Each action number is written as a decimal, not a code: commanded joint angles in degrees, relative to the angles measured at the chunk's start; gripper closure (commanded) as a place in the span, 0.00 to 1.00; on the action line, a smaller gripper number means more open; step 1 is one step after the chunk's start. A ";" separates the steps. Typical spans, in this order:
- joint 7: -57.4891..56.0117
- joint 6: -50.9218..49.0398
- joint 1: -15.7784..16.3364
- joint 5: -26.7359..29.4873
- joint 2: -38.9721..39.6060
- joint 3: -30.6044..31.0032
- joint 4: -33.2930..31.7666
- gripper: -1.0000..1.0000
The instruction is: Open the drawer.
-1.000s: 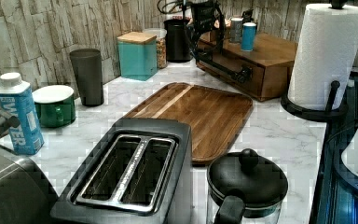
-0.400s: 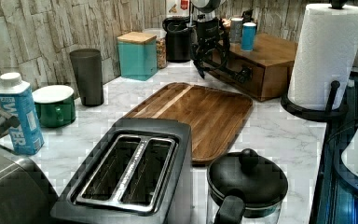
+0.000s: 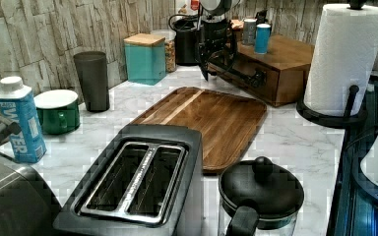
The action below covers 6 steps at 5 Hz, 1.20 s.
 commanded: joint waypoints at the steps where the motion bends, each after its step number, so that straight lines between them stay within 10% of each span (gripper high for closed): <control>1: -1.79 -4.78 -0.41 3.89 3.12 3.53 8.99 0.00; 6: 8.75 -9.00 9.83 7.74 6.42 10.84 17.27 0.00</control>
